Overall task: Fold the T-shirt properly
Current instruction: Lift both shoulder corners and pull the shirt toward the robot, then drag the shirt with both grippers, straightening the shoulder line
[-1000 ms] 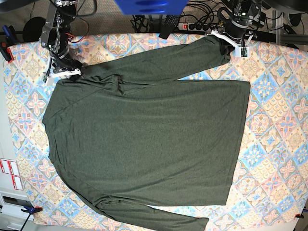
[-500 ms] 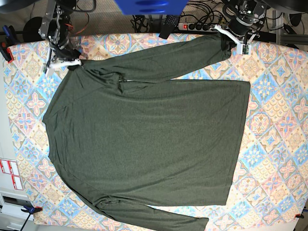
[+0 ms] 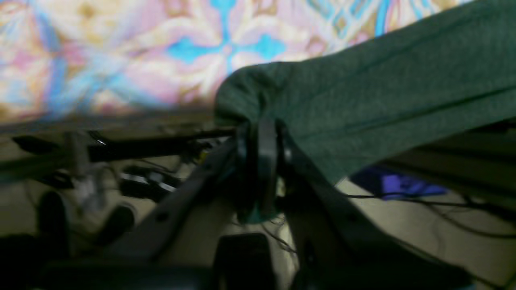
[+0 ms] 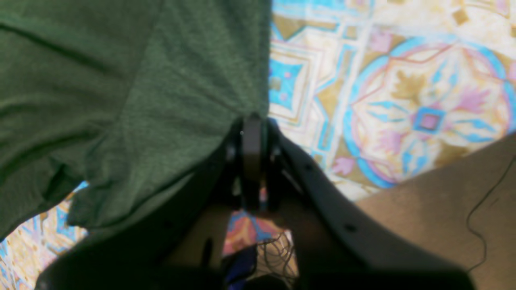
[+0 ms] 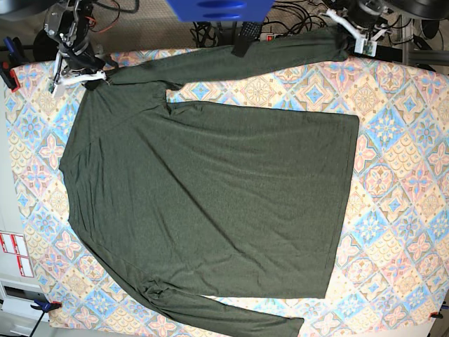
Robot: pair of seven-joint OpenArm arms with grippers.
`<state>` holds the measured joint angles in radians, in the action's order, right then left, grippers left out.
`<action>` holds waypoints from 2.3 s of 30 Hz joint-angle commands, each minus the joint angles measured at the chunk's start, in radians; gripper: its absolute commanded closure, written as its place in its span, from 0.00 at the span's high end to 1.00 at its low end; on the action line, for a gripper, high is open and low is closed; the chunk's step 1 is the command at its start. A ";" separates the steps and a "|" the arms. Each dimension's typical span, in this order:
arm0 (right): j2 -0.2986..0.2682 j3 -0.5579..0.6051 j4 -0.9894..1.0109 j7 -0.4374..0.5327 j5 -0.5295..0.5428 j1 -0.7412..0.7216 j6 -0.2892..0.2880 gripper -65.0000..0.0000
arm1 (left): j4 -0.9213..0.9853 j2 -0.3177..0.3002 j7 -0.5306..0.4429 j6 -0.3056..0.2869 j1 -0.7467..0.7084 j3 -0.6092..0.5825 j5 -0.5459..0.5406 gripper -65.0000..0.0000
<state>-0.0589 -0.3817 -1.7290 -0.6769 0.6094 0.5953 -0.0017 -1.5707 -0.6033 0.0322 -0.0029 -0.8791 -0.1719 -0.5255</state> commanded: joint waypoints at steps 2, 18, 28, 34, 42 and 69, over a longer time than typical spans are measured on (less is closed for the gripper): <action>-0.011 -0.009 -0.039 0.024 -0.003 0.028 0.002 0.00 | -0.010 -0.013 -0.056 0.007 -0.027 0.008 0.020 0.00; -0.011 -0.001 -0.075 0.019 -0.003 0.004 0.002 0.00 | -0.012 0.042 -0.242 0.011 0.047 0.094 0.035 0.00; -0.008 0.002 -0.067 0.018 -0.003 -0.113 0.002 0.00 | -0.010 0.058 -0.239 0.011 0.202 0.147 0.040 0.00; -0.006 0.049 -0.067 0.018 -0.003 -0.173 0.002 0.00 | -0.010 0.059 -0.114 0.011 0.324 0.147 0.040 0.00; -0.006 0.083 -0.009 0.021 -0.003 -0.214 0.002 0.00 | -0.004 0.059 -0.091 0.011 0.424 0.143 0.043 0.00; -0.005 0.152 0.062 0.026 -0.004 -0.235 0.002 0.00 | 0.261 0.059 -0.091 0.011 0.585 0.045 0.041 0.30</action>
<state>-0.0536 -0.2276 -1.6501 -0.6697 0.6029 0.3637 0.0051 -1.2984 -0.5293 -0.0349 0.0044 -0.2962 -0.1287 -0.4862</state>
